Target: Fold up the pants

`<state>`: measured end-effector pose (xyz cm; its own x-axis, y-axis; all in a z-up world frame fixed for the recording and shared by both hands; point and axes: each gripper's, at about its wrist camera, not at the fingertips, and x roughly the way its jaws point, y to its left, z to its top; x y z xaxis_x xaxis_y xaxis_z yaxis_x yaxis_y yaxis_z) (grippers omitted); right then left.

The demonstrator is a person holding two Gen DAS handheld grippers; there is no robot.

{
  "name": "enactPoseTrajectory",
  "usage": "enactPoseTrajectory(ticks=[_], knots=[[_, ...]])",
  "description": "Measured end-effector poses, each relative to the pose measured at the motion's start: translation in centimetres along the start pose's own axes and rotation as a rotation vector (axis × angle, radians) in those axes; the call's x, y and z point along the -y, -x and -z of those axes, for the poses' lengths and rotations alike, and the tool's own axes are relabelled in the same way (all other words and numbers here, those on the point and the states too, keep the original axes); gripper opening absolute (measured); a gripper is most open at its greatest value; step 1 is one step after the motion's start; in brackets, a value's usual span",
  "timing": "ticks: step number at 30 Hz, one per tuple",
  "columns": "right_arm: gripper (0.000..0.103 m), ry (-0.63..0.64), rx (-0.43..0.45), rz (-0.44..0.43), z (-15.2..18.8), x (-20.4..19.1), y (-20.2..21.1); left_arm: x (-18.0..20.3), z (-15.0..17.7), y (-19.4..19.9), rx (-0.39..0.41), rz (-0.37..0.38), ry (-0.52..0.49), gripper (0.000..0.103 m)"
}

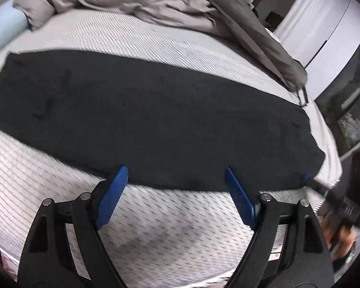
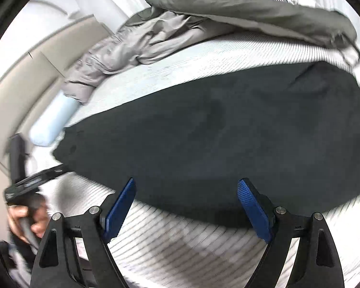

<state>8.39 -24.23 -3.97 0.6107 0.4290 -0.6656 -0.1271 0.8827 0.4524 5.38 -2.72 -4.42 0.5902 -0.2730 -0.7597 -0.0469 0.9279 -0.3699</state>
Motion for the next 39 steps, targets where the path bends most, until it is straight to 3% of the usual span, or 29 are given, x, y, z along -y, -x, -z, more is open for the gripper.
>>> enactPoseTrajectory(ticks=[3, 6, 10, 12, 14, 16, 17, 20, 23, 26, 31, 32, 35, 36, 39], knots=[[0.088, -0.089, 0.003, -0.085, 2.9, -0.5, 0.1, 2.0, 2.3, -1.0, -0.047, 0.065, 0.036, 0.081], [0.088, -0.157, -0.012, -0.145, 4.7, -0.8, -1.7, 3.4, 3.6, -2.3, -0.064, 0.062, 0.046, 0.081], [0.086, -0.256, 0.071, -0.148, 3.7, -0.8, -4.7, 4.2, 3.6, -3.2, -0.032, 0.059, 0.064, 0.081], [0.076, -0.286, 0.132, -0.166, 2.5, -0.7, -5.7, 4.2, 2.9, -4.0, -0.024, 0.077, 0.103, 0.081], [0.04, -0.371, 0.142, -0.192, 1.2, -0.4, -7.6, 4.3, 2.3, -4.5, -0.026, 0.09, 0.134, 0.081], [0.022, -0.448, 0.156, -0.221, 0.3, 0.2, -8.2, 4.4, 1.6, -5.3, -0.021, 0.144, 0.178, 0.081], [0.017, -0.489, 0.172, -0.238, 0.1, 0.6, -8.4, 4.4, 1.1, -6.0, -0.029, 0.176, 0.19, 0.081], [0.014, -0.469, 0.193, -0.273, -0.9, 1.1, -7.4, 5.9, 1.0, -7.6, -0.072, 0.245, 0.194, 0.081], [0.013, -0.443, 0.181, -0.278, -1.2, 1.5, -7.2, 6.6, 0.7, -8.8, -0.046, 0.261, 0.241, 0.081], [0.011, -0.502, 0.195, -0.316, -0.6, 2.2, -7.7, 7.0, 0.2, -10.3, -0.01, 0.227, 0.287, 0.079], [0.009, -0.493, 0.221, -0.315, -0.3, 1.9, -7.7, 9.3, 0.4, -11.3, 0.082, 0.084, 0.293, 0.075], [0.009, -0.495, 0.226, -0.321, -0.2, 2.0, -7.4, 9.5, 0.3, -11.4, 0.102, 0.062, 0.291, 0.067], [0.009, -0.5, 0.224, -0.321, -0.2, 2.3, -7.3, 9.4, 0.3, -12.2, 0.122, 0.062, 0.292, 0.025], [0.009, -0.5, 0.205, -0.315, -0.2, 2.3, -7.6, 8.9, 0.3, -12.1, 0.127, 0.072, 0.292, 0.015], [0.009, -0.504, 0.166, -0.312, 0.0, 2.8, -8.2, 8.5, 0.4, -11.7, 0.133, 0.085, 0.264, 0.009]])
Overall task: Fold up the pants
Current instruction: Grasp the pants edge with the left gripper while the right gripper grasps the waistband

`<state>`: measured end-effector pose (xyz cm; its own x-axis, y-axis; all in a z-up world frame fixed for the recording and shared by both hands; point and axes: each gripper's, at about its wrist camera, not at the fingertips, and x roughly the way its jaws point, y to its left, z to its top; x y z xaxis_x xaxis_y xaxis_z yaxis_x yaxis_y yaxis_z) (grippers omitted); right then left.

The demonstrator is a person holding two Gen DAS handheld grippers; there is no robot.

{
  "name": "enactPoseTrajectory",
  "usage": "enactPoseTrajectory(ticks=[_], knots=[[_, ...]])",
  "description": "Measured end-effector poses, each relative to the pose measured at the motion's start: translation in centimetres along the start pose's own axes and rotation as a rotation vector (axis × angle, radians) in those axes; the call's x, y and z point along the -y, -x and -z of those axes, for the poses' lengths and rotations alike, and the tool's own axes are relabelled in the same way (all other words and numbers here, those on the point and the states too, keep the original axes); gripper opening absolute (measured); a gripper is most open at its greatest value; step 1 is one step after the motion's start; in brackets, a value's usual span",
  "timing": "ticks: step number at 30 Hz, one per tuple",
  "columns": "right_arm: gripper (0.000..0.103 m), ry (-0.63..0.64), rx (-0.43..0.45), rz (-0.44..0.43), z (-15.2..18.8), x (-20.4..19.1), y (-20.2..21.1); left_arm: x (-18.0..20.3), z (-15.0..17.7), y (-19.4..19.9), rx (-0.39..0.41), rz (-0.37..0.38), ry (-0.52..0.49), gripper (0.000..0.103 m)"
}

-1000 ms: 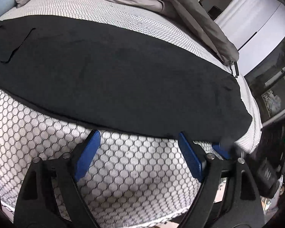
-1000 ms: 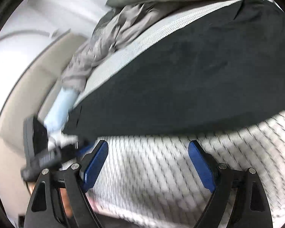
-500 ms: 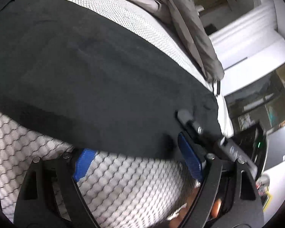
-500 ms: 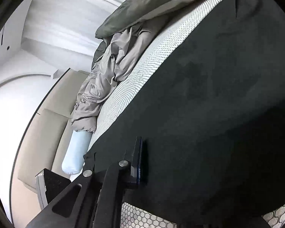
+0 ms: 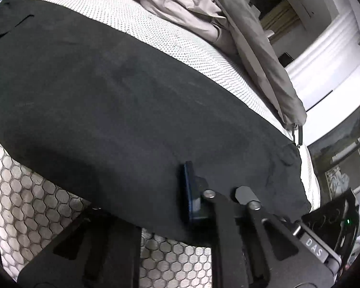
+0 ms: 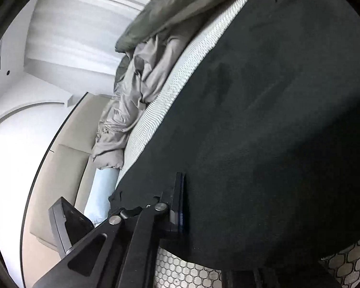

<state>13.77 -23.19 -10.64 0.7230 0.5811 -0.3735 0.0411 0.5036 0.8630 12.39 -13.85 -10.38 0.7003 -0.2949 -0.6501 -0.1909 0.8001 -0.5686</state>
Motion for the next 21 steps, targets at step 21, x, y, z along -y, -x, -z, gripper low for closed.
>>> enactPoseTrajectory(ticks=[21], knots=[[0.013, 0.044, 0.005, 0.082, -1.1, 1.8, 2.6, -3.1, -0.9, 1.1, -0.046, 0.048, -0.02, 0.01]])
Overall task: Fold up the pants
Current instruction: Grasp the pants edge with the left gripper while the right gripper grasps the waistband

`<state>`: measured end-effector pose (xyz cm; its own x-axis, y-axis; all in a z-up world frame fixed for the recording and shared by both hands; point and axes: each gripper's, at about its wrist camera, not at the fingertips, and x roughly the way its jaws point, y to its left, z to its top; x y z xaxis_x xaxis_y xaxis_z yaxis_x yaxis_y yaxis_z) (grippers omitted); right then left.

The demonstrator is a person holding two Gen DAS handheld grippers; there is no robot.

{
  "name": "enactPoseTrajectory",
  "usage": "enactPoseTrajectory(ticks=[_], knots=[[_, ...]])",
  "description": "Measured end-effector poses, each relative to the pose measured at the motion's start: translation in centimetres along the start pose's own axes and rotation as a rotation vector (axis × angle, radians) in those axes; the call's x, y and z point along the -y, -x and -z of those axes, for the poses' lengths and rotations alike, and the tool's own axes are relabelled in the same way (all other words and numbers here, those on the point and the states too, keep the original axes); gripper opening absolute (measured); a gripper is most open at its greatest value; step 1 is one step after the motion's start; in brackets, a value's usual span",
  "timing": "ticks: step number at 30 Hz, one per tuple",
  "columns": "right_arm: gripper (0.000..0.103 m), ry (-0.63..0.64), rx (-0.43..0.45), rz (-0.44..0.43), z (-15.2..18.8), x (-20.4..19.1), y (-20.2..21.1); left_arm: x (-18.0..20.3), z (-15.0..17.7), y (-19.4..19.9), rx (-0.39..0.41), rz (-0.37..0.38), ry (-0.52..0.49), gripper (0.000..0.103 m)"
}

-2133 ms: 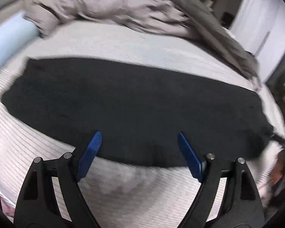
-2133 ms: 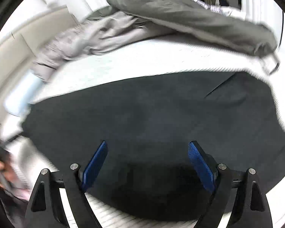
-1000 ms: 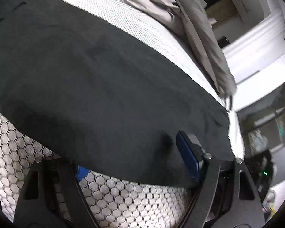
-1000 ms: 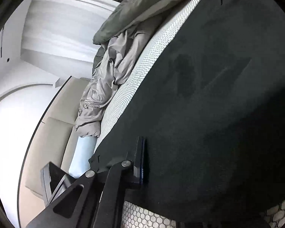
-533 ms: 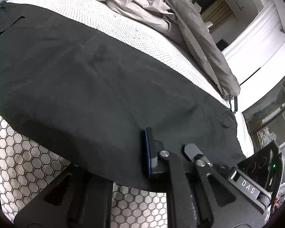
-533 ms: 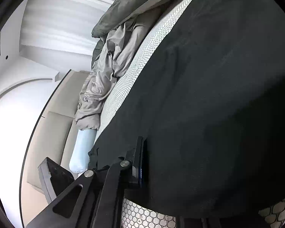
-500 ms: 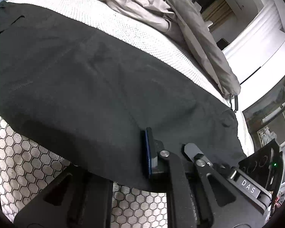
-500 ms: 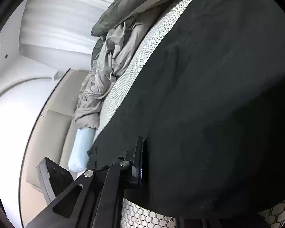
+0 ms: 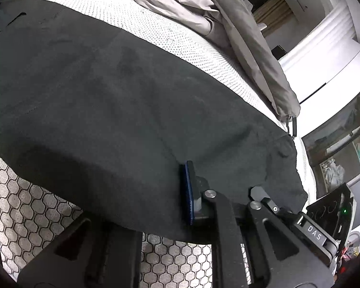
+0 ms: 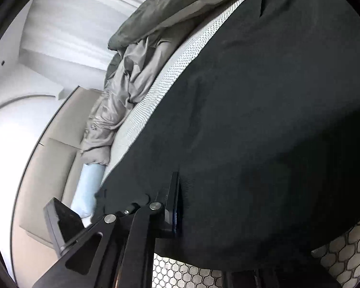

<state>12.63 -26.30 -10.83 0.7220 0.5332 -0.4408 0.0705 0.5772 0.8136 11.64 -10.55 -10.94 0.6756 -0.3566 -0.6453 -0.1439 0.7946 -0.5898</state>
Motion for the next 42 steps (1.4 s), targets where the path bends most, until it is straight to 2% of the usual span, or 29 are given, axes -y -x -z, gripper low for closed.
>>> enactPoseTrajectory(ticks=[4, 7, 9, 11, 14, 16, 19, 21, 22, 24, 27, 29, 31, 32, 34, 35, 37, 39, 42], knots=[[0.014, -0.013, -0.037, -0.042, 0.7, -0.3, -0.2, -0.9, -0.7, 0.7, 0.013, -0.005, 0.009, 0.009], [0.013, 0.029, -0.061, -0.033, 1.1, -0.4, 0.1, -1.8, -1.0, 0.6, -0.008, 0.011, 0.029, 0.009], [0.013, -0.007, -0.084, -0.052, 1.0, 0.5, 0.5, -1.9, -1.0, 0.6, -0.011, 0.012, 0.013, 0.01], [0.013, -0.016, -0.149, -0.049, 0.8, 1.0, 0.3, -1.9, -1.0, 0.6, -0.01, 0.009, 0.003, 0.01], [0.013, -0.038, -0.167, -0.045, 1.0, 1.1, 0.8, -2.1, -1.1, 0.6, -0.012, 0.01, 0.009, 0.01], [0.013, -0.072, -0.131, -0.059, 1.1, 1.5, 1.4, -2.3, -1.2, 0.7, -0.014, 0.012, 0.019, 0.009], [0.013, -0.171, -0.031, -0.094, 0.3, 3.2, 2.6, -2.6, -1.3, 0.7, -0.022, 0.017, 0.037, 0.009], [0.017, -0.189, 0.107, -0.076, -0.6, 3.9, 4.0, -2.5, -1.3, 0.7, -0.021, 0.014, 0.032, 0.01], [0.021, -0.179, 0.145, -0.055, -1.1, 3.9, 4.1, -2.5, -1.3, 0.7, -0.021, 0.011, 0.029, 0.01], [0.025, -0.185, 0.115, -0.061, -1.6, 4.0, 2.9, -2.5, -1.3, 0.6, -0.023, 0.01, 0.025, 0.01], [0.024, -0.151, 0.1, -0.037, -1.5, 3.7, 2.6, -2.6, -1.4, 0.7, -0.029, 0.018, 0.025, 0.01], [0.01, -0.133, 0.107, -0.018, -1.6, 3.8, 3.6, -2.8, -1.6, 0.7, -0.039, 0.033, 0.025, 0.01], [0.009, -0.152, 0.143, 0.004, -1.9, 4.6, 5.2, -3.1, -1.7, 0.6, -0.049, 0.044, 0.033, 0.01], [0.006, -0.18, 0.182, 0.029, -2.1, 5.7, 6.9, -3.2, -1.7, 0.6, -0.052, 0.05, 0.037, 0.01], [0.006, -0.236, 0.246, 0.065, -2.4, 7.9, 9.6, -3.2, -1.7, 0.5, -0.055, 0.052, 0.033, 0.01], [0.006, -0.256, 0.248, 0.067, -2.7, 8.9, 10.3, -3.1, -1.7, 0.5, -0.052, 0.047, 0.029, 0.01], [0.006, -0.286, 0.197, 0.012, -3.7, 10.7, 10.8, -2.8, -1.6, 0.5, -0.047, 0.036, 0.018, 0.01], [0.007, -0.3, 0.187, -0.027, -4.1, 11.2, 11.3, -2.7, -1.6, 0.5, -0.043, 0.033, 0.023, 0.01], [0.01, -0.293, 0.211, -0.002, -4.8, 11.4, 11.9, -2.5, -1.5, 0.4, -0.039, 0.024, 0.015, 0.01]])
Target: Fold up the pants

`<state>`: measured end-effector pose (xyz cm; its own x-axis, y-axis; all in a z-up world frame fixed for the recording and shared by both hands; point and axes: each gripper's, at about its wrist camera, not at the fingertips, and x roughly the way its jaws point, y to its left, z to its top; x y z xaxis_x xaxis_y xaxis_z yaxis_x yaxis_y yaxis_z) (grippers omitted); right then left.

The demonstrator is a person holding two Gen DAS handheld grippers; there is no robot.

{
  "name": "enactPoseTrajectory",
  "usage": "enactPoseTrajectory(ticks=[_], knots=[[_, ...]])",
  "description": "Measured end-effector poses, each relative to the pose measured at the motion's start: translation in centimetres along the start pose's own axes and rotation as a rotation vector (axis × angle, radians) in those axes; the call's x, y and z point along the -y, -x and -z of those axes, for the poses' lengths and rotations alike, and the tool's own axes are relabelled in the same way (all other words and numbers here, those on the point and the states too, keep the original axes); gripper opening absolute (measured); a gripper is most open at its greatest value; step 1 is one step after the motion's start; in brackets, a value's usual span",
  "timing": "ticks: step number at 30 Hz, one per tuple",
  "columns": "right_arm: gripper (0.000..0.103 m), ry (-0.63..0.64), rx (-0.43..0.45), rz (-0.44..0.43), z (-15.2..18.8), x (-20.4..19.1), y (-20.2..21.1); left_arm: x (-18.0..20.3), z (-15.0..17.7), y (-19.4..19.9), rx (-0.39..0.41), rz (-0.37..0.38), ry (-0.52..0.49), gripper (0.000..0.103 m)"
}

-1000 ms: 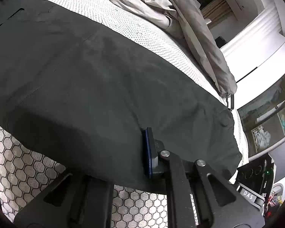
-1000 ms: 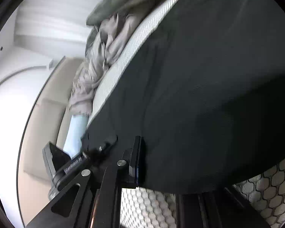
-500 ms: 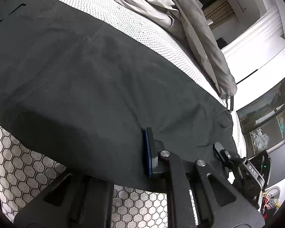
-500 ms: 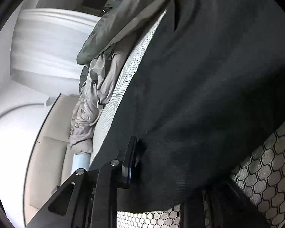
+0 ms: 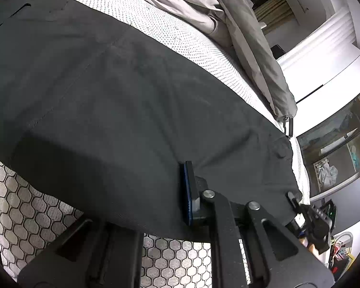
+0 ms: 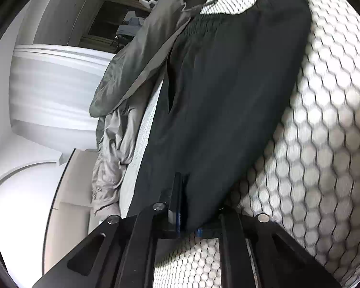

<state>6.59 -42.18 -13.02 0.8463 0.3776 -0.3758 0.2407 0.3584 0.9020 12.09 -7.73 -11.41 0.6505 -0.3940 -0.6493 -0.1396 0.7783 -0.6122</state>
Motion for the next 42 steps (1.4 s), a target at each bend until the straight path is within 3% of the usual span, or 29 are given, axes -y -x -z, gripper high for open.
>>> enactPoseTrajectory(ticks=[4, 7, 10, 14, 19, 26, 27, 29, 33, 38, 42], knots=[[0.01, -0.028, 0.051, 0.044, -1.5, 0.4, 0.3, 0.0, 0.1, 0.1, 0.001, -0.004, -0.011, 0.01], [0.003, -0.01, 0.053, 0.105, -1.1, 0.1, -0.5, -0.1, 0.1, 0.1, -0.005, 0.003, -0.011, 0.01], [0.003, 0.026, 0.065, 0.139, -0.8, -0.6, -0.1, -0.2, -0.1, 0.0, -0.013, 0.012, -0.007, 0.01], [0.003, -0.001, 0.167, 0.154, -1.7, 0.2, 3.1, -0.3, -0.4, -0.2, -0.022, 0.016, -0.003, 0.01], [0.014, -0.022, 0.107, 0.082, -3.2, 1.3, 3.0, -0.2, -0.5, -0.3, -0.023, 0.011, 0.001, 0.01], [0.034, -0.036, 0.113, 0.09, -5.9, 0.1, 1.0, -0.4, -0.5, -0.2, -0.028, 0.014, 0.002, 0.01], [0.033, -0.021, 0.115, 0.103, -6.1, -0.7, 0.3, -0.5, -0.5, -0.2, -0.03, 0.016, -0.001, 0.01], [0.013, 0.026, 0.124, 0.178, -6.3, -1.2, -0.5, -0.6, -0.6, -0.2, -0.036, 0.027, -0.009, 0.011], [0.012, -0.055, 0.145, 0.123, -6.7, 0.3, 0.9, -0.3, -0.5, -0.1, -0.048, 0.042, -0.028, 0.014], [0.016, -0.089, 0.151, 0.128, -6.7, 0.6, 2.3, 0.1, -0.4, -0.2, -0.04, 0.022, -0.051, 0.014], [0.014, -0.013, 0.144, 0.169, -7.0, -0.3, 1.6, 0.0, -0.6, -0.1, -0.045, 0.032, -0.042, 0.014]])
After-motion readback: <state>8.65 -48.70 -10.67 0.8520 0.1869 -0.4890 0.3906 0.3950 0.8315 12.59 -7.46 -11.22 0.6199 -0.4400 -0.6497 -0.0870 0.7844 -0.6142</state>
